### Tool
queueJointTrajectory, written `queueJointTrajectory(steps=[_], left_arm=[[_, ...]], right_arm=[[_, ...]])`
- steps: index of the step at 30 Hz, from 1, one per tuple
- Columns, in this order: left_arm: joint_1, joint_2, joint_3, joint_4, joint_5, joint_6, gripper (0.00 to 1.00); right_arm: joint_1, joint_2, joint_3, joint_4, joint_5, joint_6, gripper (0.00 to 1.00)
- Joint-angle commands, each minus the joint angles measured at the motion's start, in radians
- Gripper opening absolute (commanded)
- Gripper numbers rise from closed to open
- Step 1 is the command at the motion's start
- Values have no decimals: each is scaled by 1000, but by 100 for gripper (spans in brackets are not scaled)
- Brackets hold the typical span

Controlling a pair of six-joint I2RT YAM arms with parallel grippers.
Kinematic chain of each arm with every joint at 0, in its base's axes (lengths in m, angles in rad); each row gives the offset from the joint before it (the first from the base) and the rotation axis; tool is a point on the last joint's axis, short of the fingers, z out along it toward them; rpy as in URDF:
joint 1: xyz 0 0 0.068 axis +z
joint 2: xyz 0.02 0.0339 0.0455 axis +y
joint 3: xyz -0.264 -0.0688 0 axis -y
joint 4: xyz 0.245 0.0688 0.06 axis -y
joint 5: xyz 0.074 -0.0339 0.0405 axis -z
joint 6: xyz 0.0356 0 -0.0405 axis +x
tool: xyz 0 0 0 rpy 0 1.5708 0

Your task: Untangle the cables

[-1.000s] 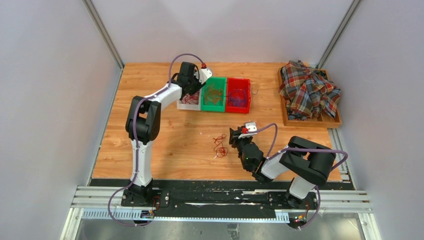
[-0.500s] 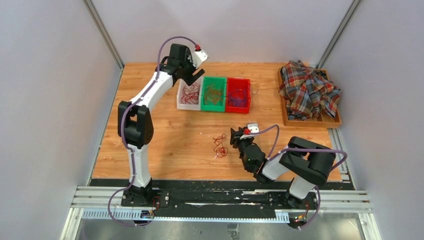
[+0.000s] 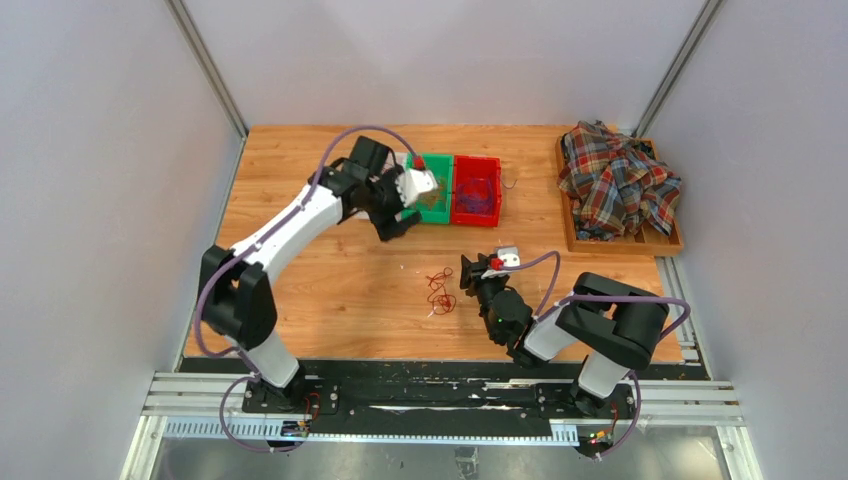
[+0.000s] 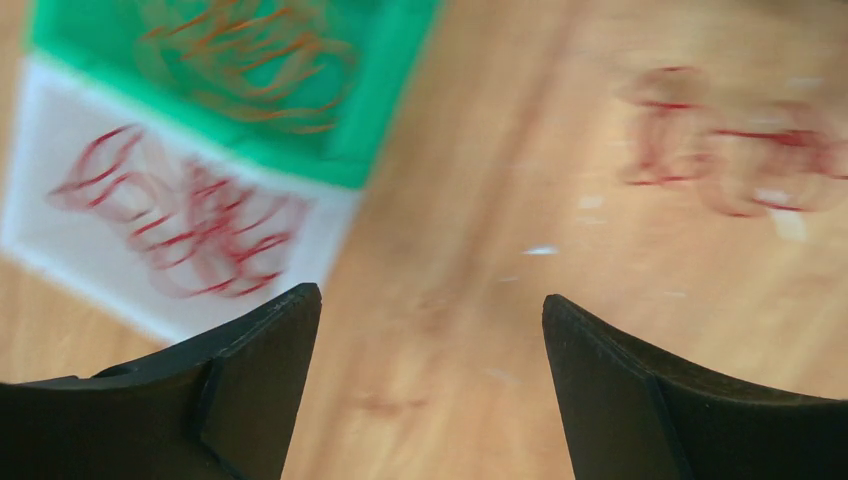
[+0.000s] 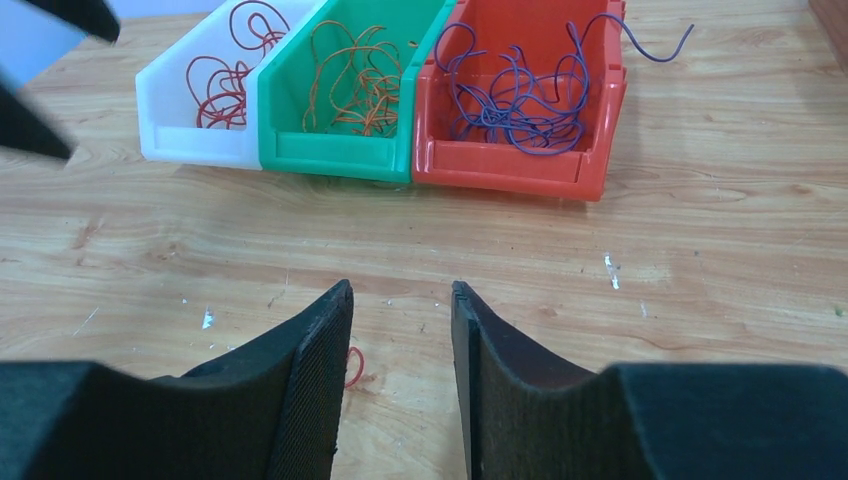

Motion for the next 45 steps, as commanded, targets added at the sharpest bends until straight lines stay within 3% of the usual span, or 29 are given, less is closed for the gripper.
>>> queueJointTrajectory(steps=[1, 8, 11, 14, 16, 22, 28, 31, 38, 42, 45], left_arm=[[-111, -86, -116, -71, 155, -100, 85], [-242, -3, -151, -34, 178, -144, 82], [-253, 40, -157, -1, 174, -105, 80], [-255, 95, -133, 0, 200, -62, 79], [-257, 116, -123, 1, 247, -48, 79], [-291, 160, -154, 95, 267, -91, 79], [-340, 173, -220, 238, 245, -151, 77], [-354, 189, -227, 263, 221, -146, 68], [-354, 194, -230, 262, 150, -120, 29], [-322, 108, -190, 143, 170, -94, 5], [-255, 41, -89, -30, 217, -41, 2]], right_arm=[[-16, 5, -33, 63, 55, 38, 42], [-31, -155, -82, -26, 56, 73, 43], [-31, -337, -84, -290, 62, 126, 43], [-39, -535, -27, -727, 72, 273, 43], [-51, -628, -5, -911, 76, 340, 43], [-52, -836, -68, -1043, 120, 379, 42], [-54, -922, -80, -1142, 146, 399, 41], [-54, -937, -77, -1165, 147, 421, 38], [-53, -976, -58, -1237, 165, 424, 32], [-55, -1006, -50, -1266, 173, 408, 29], [-60, -1025, -31, -1305, 162, 390, 29]])
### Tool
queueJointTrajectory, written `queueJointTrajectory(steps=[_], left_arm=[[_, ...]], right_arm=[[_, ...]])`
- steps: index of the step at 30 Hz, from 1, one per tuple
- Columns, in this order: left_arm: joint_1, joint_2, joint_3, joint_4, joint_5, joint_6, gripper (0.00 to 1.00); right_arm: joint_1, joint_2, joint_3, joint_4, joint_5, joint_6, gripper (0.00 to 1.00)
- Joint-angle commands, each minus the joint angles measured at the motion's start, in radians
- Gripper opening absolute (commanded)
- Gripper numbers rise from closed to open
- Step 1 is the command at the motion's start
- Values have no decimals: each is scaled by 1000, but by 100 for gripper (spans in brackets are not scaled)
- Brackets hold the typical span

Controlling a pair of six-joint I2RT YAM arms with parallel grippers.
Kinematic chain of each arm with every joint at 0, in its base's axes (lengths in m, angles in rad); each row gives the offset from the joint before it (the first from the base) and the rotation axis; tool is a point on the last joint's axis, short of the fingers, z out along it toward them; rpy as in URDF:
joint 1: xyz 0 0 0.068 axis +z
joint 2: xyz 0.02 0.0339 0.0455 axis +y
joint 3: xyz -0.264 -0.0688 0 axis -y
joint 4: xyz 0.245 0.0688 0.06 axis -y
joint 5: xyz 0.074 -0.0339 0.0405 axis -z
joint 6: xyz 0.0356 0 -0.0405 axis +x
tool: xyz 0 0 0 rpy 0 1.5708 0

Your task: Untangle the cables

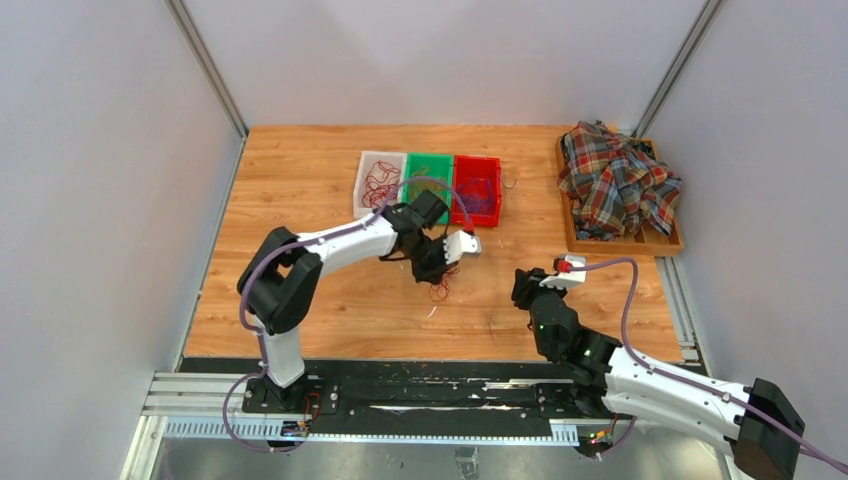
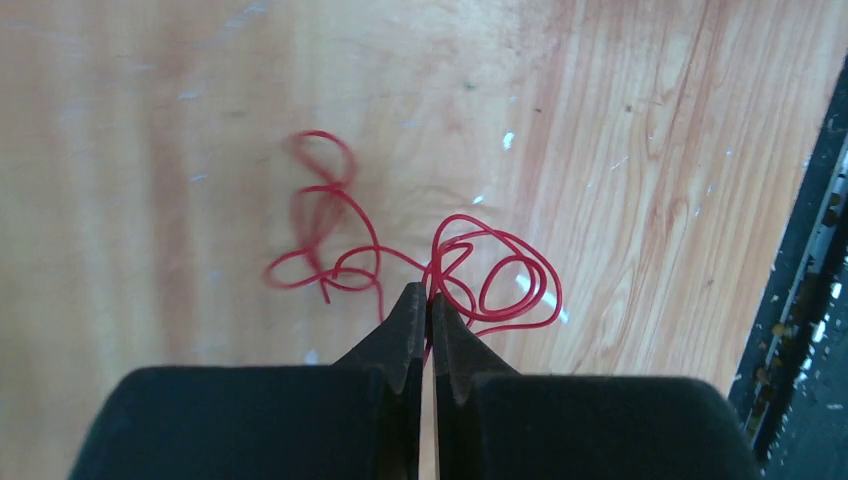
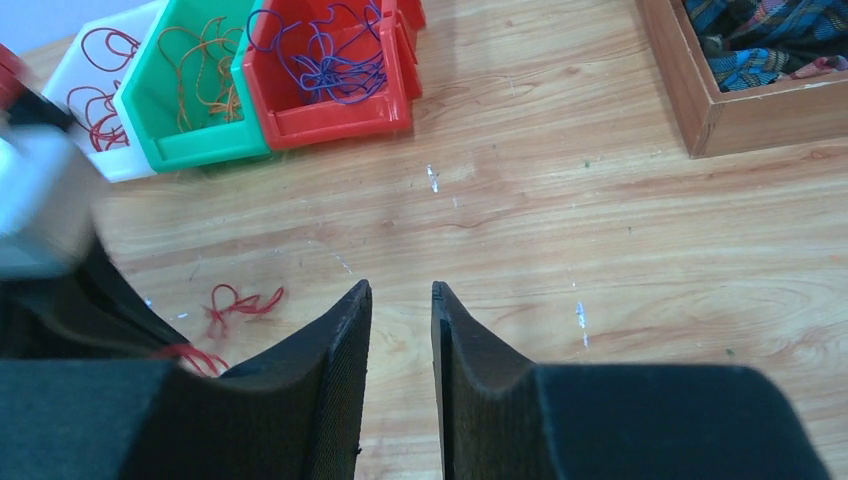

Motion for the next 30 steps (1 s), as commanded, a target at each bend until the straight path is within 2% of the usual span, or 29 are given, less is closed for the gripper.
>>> queueJointTrajectory(steps=[1, 3, 7, 12, 20, 25, 26, 29, 30], left_arm=[[105, -144, 161, -239, 58, 84, 2], [174, -180, 243, -316, 71, 103, 1], [303, -223, 331, -342, 51, 161, 1], [397, -154, 447, -328, -23, 176, 1], [457, -10, 468, -72, -151, 122, 1], [466, 92, 507, 4, -239, 84, 1], [466, 105, 505, 20, -250, 82, 1], [466, 141, 499, 72, -296, 80, 12], [468, 153, 507, 72, -308, 76, 20]], right_arm=[[-25, -33, 41, -90, 14, -17, 28], [-37, -49, 54, -133, -18, -31, 28], [-64, -84, 67, -192, -56, -38, 28], [-87, -90, 87, -202, -82, -56, 28], [-92, -64, 115, -197, -73, -57, 28], [-98, -50, 108, -197, -87, -15, 28], [-98, -45, 110, -197, -86, -13, 28], [-104, -26, 119, -198, -86, -18, 30], [-107, -19, 124, -197, -89, -23, 31]])
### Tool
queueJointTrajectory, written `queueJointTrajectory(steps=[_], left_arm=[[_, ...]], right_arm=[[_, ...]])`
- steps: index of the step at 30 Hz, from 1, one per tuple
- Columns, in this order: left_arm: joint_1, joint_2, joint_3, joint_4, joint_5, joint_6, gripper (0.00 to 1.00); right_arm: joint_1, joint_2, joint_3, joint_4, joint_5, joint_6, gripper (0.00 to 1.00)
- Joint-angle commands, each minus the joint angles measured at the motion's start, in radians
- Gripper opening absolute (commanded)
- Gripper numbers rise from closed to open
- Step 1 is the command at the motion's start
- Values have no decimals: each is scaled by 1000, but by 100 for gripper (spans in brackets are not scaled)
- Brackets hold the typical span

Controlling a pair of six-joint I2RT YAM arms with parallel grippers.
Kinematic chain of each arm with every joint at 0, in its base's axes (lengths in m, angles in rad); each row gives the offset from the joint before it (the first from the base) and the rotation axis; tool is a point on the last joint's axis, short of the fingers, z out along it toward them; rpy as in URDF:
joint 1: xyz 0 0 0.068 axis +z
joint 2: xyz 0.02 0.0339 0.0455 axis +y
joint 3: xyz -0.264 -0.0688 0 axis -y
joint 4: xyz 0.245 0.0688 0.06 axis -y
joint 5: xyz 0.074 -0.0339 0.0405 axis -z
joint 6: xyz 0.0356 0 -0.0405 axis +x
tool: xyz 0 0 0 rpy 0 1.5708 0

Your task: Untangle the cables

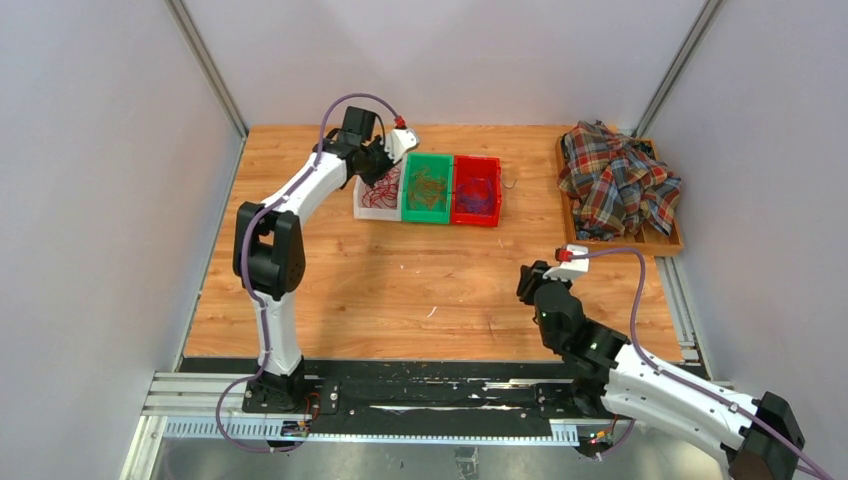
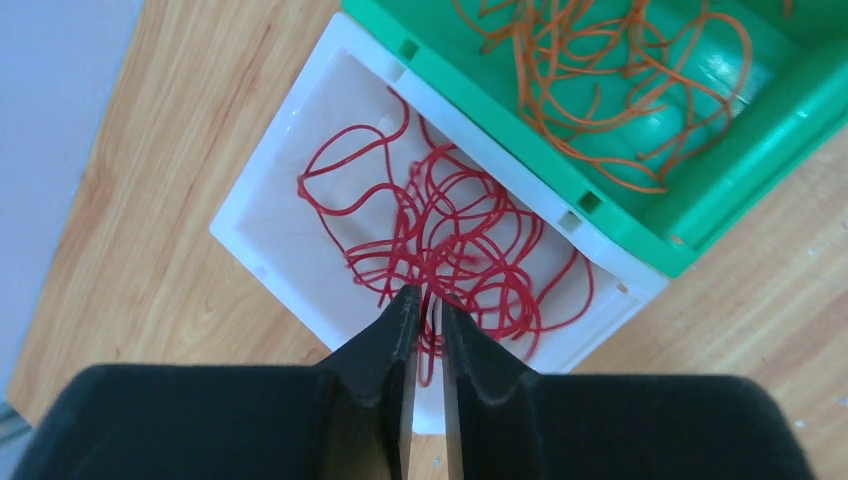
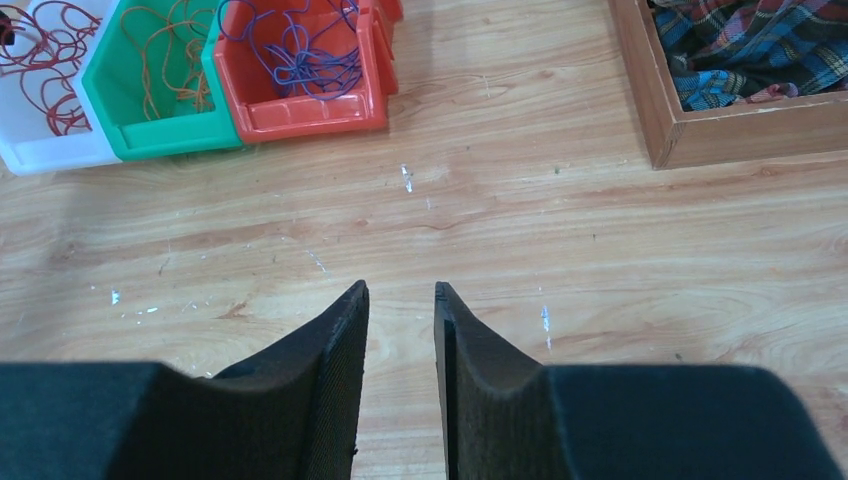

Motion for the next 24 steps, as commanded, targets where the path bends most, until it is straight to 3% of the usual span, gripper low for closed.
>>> queueJointTrajectory(steps=[1, 4, 5, 7, 13, 16, 21, 24], left_arm=[[8, 36, 45, 95, -87, -34, 34], [11, 23, 45, 86, -96, -50, 86], [13, 9, 42, 82, -94, -55, 98], [21, -30, 36, 61, -73, -67, 98], [80, -147, 62, -59, -13, -165, 98], [160, -210, 32, -73, 51, -263, 98], [283, -400, -266, 128, 141, -449, 98], [314, -512, -517, 286, 139, -488, 98]], right_arm=[[-26, 25, 45, -9, -10, 4, 34], [-48, 58, 76, -9, -40, -33, 53], [-55, 68, 87, -14, -51, -45, 61], [-72, 89, 110, -22, -76, -70, 78], [-94, 118, 181, -77, -77, -179, 82], [-100, 97, 194, -96, 7, -241, 83], [-148, 129, 165, 130, 159, -521, 84], [-219, 199, 173, 196, 181, -522, 84]])
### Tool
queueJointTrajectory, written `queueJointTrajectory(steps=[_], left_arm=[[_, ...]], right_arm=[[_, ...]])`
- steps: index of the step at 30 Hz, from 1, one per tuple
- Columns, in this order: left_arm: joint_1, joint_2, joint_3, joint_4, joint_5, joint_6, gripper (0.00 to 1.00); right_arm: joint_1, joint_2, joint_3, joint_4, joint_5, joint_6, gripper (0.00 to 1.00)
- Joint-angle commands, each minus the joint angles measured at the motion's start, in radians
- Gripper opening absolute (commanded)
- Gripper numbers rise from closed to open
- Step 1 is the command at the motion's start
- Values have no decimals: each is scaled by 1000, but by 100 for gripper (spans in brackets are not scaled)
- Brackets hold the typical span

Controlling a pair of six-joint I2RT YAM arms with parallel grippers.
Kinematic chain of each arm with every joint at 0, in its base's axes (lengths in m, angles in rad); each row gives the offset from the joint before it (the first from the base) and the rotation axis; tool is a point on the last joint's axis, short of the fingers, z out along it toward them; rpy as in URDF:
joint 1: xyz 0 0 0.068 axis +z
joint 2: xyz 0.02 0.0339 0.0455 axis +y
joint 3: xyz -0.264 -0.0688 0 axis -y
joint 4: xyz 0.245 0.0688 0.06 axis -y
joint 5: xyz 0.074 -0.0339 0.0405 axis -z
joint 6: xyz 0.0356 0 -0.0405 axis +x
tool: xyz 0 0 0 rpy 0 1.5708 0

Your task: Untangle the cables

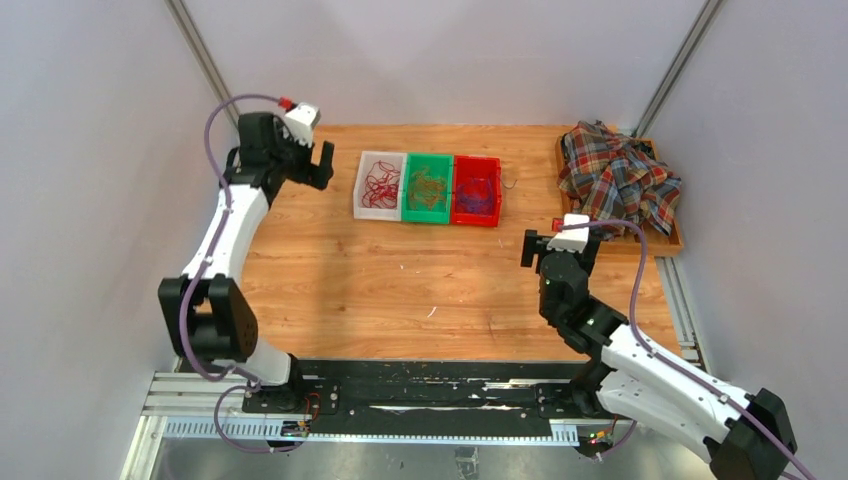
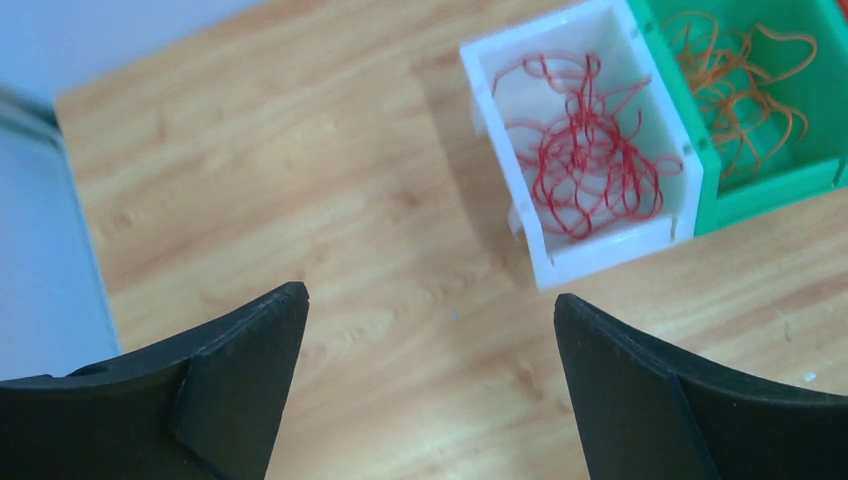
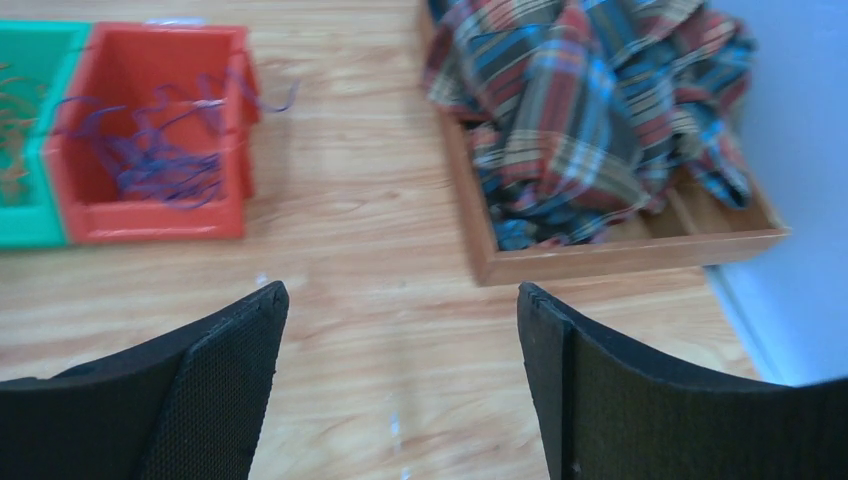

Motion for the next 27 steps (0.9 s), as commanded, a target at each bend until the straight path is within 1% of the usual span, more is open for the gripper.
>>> queueJointTrajectory(steps=[1, 3, 6, 8, 10, 12, 13, 14, 17, 19, 20, 21, 22, 23, 24, 25, 27], left_arm=[[24, -131, -335, 237, 55, -137, 98], [29, -209, -522, 422, 41, -140, 98], [30, -301, -797, 705, 21, -151, 98], [31, -329, -941, 875, 25, -179, 98], [31, -332, -1030, 1000, 21, -165, 98], [35, -311, -1098, 1137, -41, -192, 98], [38, -301, -1110, 1167, -41, -204, 98], [40, -305, -1107, 1152, -46, -207, 98], [40, -277, -1189, 1325, -52, -220, 98], [40, -212, -1279, 1540, -69, -241, 98], [39, -177, -1317, 1674, -69, -252, 98], [39, -171, -1334, 1735, -73, -257, 98], [39, -193, -1331, 1709, -83, -255, 98], [39, -218, -1319, 1621, -94, -248, 98], [38, -228, -1304, 1581, -106, -246, 98], [39, -215, -1291, 1578, -112, -256, 98], [39, -185, -1267, 1581, -130, -274, 98]], right_arm=[[-109, 91, 16, 136, 106, -125, 84], [-163, 143, 25, 130, 118, -88, 85], [-262, 170, -6, 164, 42, -41, 85], [-325, 180, -29, 173, 14, 11, 86], [-372, 189, -56, 212, 0, 7, 86], [-407, 198, -95, 279, 4, -27, 86], [-422, 204, -122, 329, 0, -49, 86], [-438, 209, -155, 389, -8, -72, 86], [-488, 264, -228, 529, -39, -125, 86], [-498, 332, -241, 575, -68, -146, 86], [-498, 364, -255, 624, -85, -160, 86], [-498, 394, -266, 703, -95, -192, 86], [-500, 419, -276, 767, -120, -211, 86], [-503, 452, -278, 821, -144, -233, 86], [-512, 497, -274, 869, -156, -247, 87], [-519, 546, -265, 884, -165, -242, 87], [-521, 633, -275, 1026, -267, -326, 87]])
